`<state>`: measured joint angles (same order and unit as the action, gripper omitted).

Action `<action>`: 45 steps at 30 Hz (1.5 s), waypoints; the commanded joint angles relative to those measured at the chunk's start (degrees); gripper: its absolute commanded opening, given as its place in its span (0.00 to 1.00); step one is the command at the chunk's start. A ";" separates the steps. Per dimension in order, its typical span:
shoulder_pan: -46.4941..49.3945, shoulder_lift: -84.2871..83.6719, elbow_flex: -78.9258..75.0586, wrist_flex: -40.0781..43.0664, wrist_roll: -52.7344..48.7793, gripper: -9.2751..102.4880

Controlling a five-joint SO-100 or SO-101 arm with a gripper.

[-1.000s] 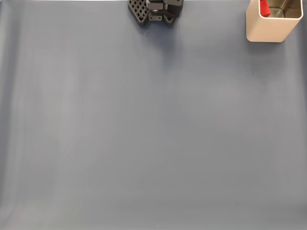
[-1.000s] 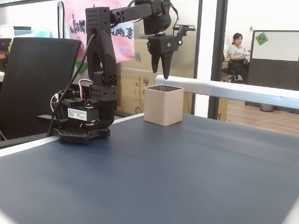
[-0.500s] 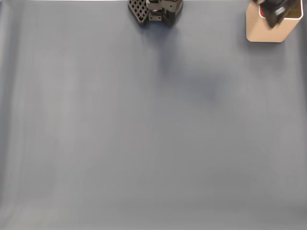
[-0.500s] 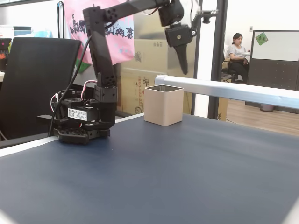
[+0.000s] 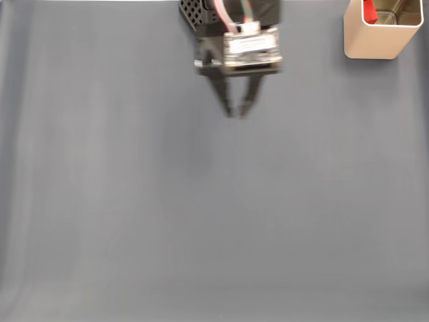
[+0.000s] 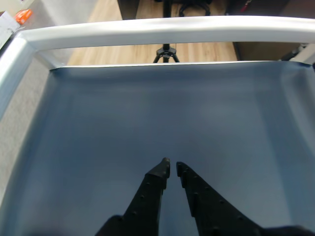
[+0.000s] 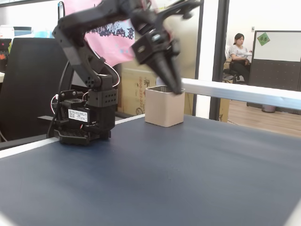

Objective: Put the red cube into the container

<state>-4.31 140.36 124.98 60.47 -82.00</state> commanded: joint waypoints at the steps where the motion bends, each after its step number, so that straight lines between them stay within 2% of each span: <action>1: 3.43 7.91 10.37 -5.54 -2.02 0.08; 9: 6.94 23.55 31.20 -11.25 -2.46 0.08; 22: 10.02 40.61 51.50 -12.04 -3.52 0.08; 27: 10.46 44.56 52.29 -5.71 -1.49 0.09; 33: 10.28 50.10 52.29 5.89 -2.29 0.09; 40: 9.84 50.19 52.29 15.73 -3.60 0.14; 45: 9.93 50.19 52.29 17.05 -9.23 0.14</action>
<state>5.80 185.62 176.66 76.38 -88.51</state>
